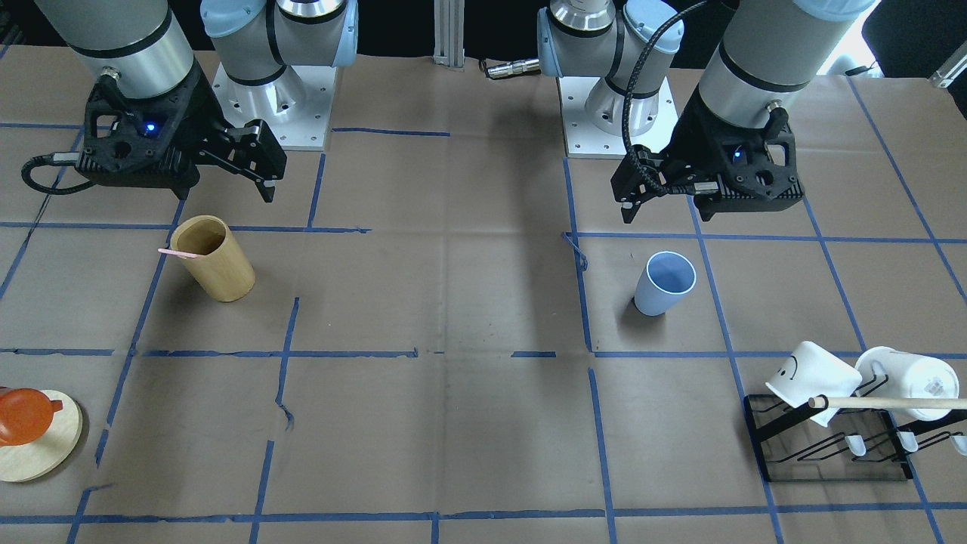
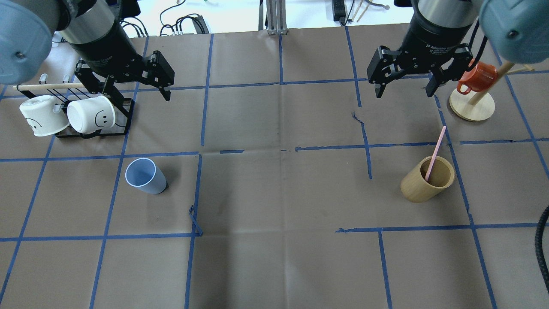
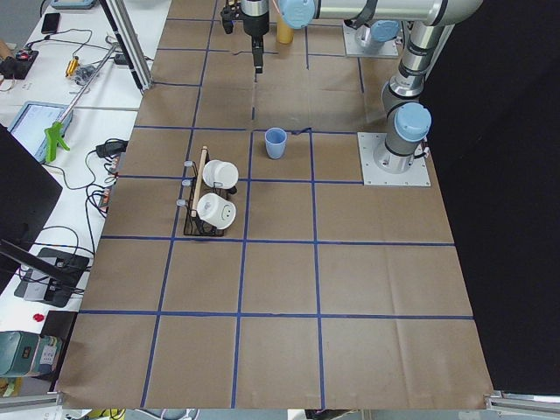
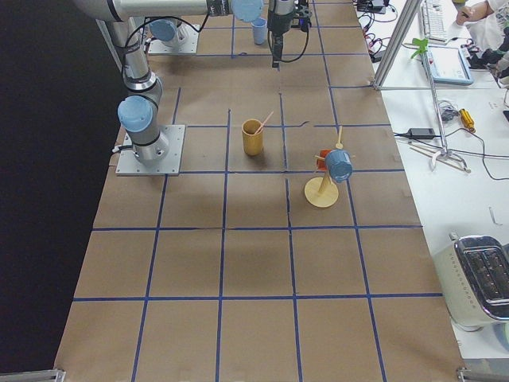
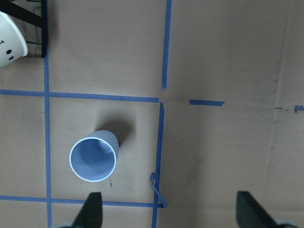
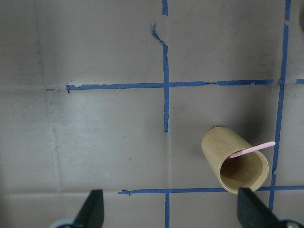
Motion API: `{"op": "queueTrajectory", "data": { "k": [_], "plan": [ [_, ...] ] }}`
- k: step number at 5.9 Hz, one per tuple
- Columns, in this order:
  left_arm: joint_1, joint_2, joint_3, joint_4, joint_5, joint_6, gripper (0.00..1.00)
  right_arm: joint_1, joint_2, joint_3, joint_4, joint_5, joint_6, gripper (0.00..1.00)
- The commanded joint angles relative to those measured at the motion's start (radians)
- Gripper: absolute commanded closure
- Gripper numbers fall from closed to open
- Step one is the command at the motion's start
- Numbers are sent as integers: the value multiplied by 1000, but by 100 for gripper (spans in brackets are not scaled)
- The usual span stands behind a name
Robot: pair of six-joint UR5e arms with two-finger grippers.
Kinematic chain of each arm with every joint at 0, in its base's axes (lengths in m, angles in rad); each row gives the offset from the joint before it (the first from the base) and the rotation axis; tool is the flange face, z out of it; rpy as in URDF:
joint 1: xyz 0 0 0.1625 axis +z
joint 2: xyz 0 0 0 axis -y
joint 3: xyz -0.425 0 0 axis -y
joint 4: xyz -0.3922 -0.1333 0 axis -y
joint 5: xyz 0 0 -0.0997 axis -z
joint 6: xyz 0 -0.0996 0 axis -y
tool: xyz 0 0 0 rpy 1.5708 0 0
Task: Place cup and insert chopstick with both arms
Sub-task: 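Move left gripper toward blue cup while right gripper heads to bamboo cup, then lower left gripper onto blue cup rim while right gripper descends to pink stick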
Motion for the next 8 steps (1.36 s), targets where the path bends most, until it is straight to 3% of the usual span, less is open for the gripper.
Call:
{"op": "queueTrajectory", "data": {
  "k": [1,4,6,8],
  "plan": [
    [-5,11,-21,0,2,-4,1,0,0,0,0,0,-1,0],
    [10,17,-37,3,9,49,1,-9,3,2,3,0,-5,0],
    [57,38,-195,43,13,69,1,-93,-12,33,-3,-29,-154,0],
    [93,-20,-387,304,13,132,1,-216,-83,214,-194,-35,-325,0]
  ]
}}
